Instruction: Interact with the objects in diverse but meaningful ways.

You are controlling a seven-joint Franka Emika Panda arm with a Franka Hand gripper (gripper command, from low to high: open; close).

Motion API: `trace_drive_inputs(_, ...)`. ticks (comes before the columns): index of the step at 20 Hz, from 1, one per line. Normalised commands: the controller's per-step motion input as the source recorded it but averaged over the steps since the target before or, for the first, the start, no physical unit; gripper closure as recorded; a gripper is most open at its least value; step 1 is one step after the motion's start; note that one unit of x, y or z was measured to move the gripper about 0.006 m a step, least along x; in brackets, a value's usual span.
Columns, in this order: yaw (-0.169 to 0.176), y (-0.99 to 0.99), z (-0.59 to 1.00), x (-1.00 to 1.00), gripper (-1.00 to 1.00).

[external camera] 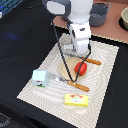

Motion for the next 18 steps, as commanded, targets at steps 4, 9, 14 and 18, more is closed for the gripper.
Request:
trace_drive_inputs(4, 0.061, 0.09, 0.54, -0.88, 1.0)
trace_drive_inputs(9, 0.046, 0.0, 0.3, -1.0, 1.0)
trace_drive_inputs(14, 0.016, -0.08, 0.11, -1.0, 1.0)
trace_drive_inputs(18, 0.001, -0.2, -0.08, -1.0, 1.0)
